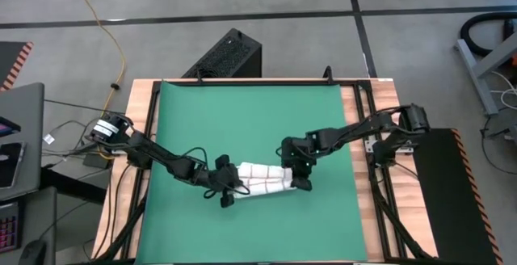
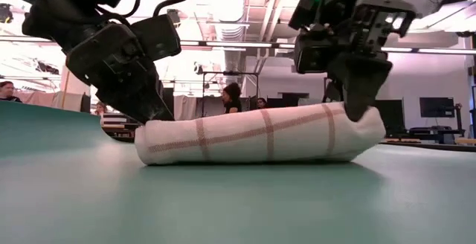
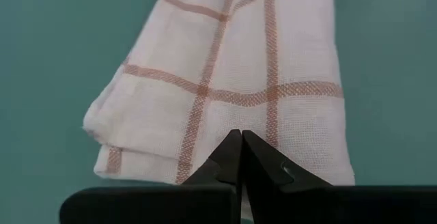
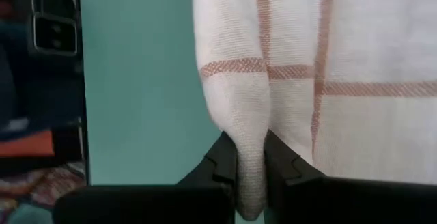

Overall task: Roll towel
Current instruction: Roll the white stripe towel

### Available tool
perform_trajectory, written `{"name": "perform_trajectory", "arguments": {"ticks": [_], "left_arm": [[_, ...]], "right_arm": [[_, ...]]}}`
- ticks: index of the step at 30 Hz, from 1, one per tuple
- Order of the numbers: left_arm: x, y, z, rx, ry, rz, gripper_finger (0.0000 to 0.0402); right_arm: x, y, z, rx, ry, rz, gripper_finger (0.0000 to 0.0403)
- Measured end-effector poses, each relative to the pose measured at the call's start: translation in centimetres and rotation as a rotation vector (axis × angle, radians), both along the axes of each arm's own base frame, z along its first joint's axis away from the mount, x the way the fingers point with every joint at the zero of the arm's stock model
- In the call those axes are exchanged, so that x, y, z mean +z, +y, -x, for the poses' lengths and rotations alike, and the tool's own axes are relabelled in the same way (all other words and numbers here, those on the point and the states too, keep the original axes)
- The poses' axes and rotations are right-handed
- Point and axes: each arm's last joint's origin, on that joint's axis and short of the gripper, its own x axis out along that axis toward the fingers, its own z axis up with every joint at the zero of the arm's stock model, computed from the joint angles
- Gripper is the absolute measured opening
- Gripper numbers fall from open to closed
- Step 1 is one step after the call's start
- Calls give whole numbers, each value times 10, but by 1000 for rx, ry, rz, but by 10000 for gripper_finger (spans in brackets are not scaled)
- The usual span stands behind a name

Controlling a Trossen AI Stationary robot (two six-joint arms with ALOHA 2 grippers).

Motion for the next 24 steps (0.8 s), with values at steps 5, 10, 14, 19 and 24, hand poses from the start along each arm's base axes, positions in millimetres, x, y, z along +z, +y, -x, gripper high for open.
{"name": "perform_trajectory", "arguments": {"ticks": [5, 10, 14, 19, 24], "left_arm": [[0, -1, 0, -32, 11, 36, 0], [-1, -3, 0, -49, 24, 91, 0], [-1, -3, 1, -54, 33, 120, 0], [-1, -4, 1, -43, 39, 152, 0], [-1, -4, 1, -35, 42, 171, 0]], "right_arm": [[0, -18, 0, -101, 50, -54, 42], [1, -37, -1, -233, 98, -113, 42], [1, -48, 0, -326, 130, -153, 42], [2, -57, 0, -425, 174, -195, 42], [-5, -64, -1, -515, 230, -221, 42]]}}
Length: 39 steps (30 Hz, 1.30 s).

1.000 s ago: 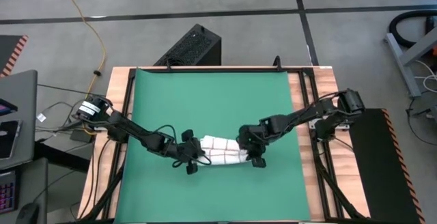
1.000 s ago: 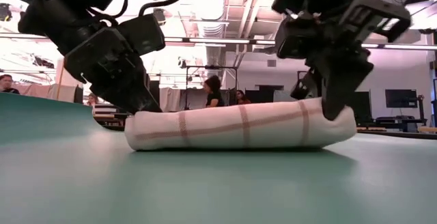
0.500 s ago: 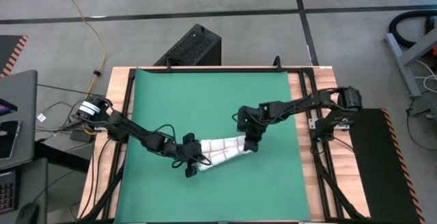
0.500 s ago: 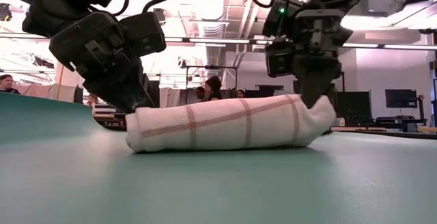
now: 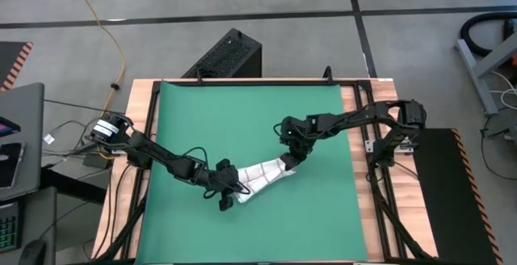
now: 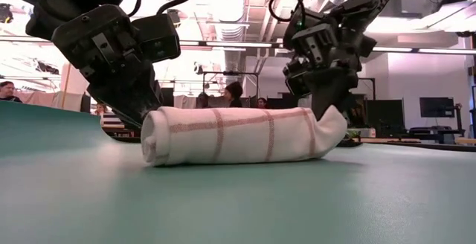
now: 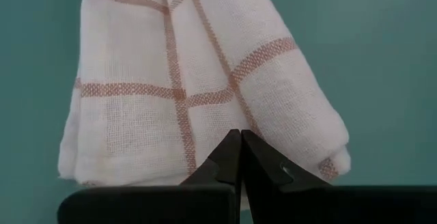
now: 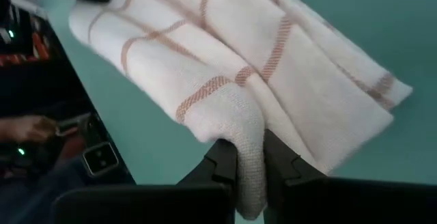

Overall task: Roll towel
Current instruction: Roll the white stripe towel

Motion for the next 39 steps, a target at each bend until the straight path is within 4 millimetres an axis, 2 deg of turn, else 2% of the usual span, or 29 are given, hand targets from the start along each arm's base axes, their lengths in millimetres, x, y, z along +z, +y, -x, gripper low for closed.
{"name": "perform_trajectory", "arguments": {"ticks": [11, 19, 26, 32, 36, 39], "left_arm": [[-2, -1, 2, -12, 36, 51, 0], [-3, -1, 3, -10, 63, 73, 0], [4, -10, 3, -46, 39, 210, 0], [-2, -9, 4, -17, 80, 221, 0], [10, -11, 4, -4, 21, 221, 0], [34, -13, 1, 21, -79, 156, 0]], "right_arm": [[1, -9, -8, -122, -35, 4, 42], [2, -18, -7, -182, -21, -20, 42], [0, -27, -3, -243, 17, -14, 42], [-1, -30, -1, -259, 30, -2, 42], [-1, -30, 0, -257, 43, -2, 42], [-1, -31, 0, -255, 46, 0, 42]]}}
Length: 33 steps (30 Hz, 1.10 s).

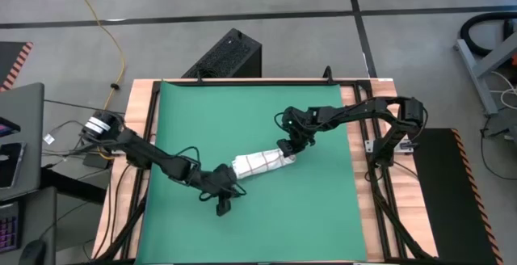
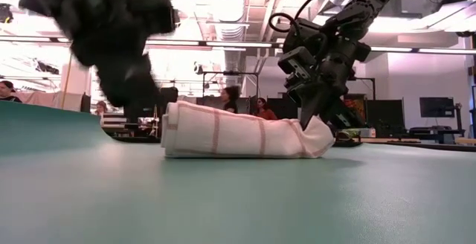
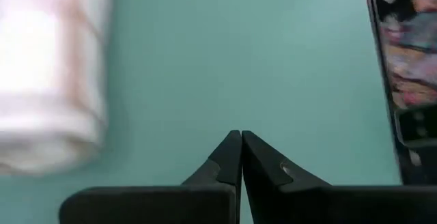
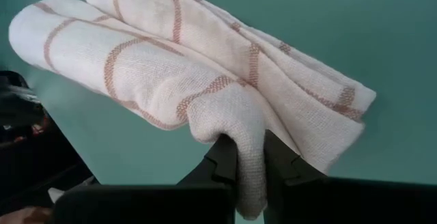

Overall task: Roll towel
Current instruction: Roll the white stripe towel

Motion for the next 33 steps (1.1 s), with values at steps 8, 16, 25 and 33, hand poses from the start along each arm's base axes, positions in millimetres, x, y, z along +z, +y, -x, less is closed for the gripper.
{"name": "perform_trajectory", "arguments": {"ticks": [8, 16, 25, 33], "left_arm": [[25, 8, -17, 41, -116, -399, 0], [-3, 20, -25, 158, -12, -583, 0], [-7, 40, -27, 205, 51, -597, 0], [-29, 68, -17, 166, 95, -565, 0]], "right_arm": [[0, 0, 0, 13, -1, 0, 42], [0, 1, 0, 27, -7, 8, 42], [0, 1, 0, 39, -12, 17, 42], [0, 1, 0, -7, 7, 25, 42]]}}
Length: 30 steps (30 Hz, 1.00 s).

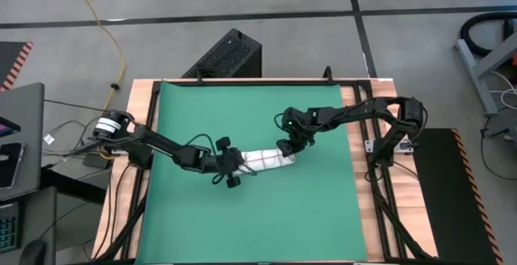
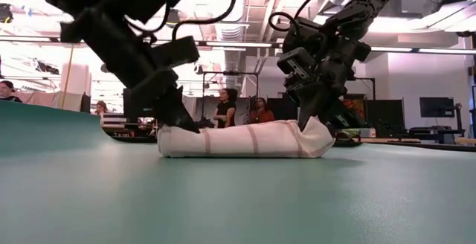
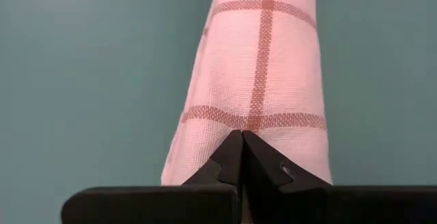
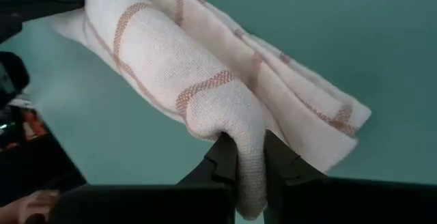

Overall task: Roll towel
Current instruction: Roll the white stripe towel

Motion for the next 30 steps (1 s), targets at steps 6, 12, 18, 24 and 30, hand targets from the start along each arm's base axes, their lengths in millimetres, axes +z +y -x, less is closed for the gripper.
{"name": "perform_trajectory", "arguments": {"ticks": [6, 12, 18, 24, 30], "left_arm": [[-12, 15, 8, -13, -17, 66, 0], [-17, 17, 13, -57, 2, 60, 0], [-17, 19, 13, -67, 14, 46, 0], [-17, 24, 13, -75, 21, 27, 0], [-16, 27, 11, -90, 1, 21, 0]], "right_arm": [[0, 5, -3, 33, -16, 141, 92], [7, 10, 0, 111, -33, 231, 141], [18, 14, 9, 108, -2, 314, 145], [52, 19, 23, 110, -71, 537, 132], [81, 40, 25, 171, -270, 785, 118]]}}
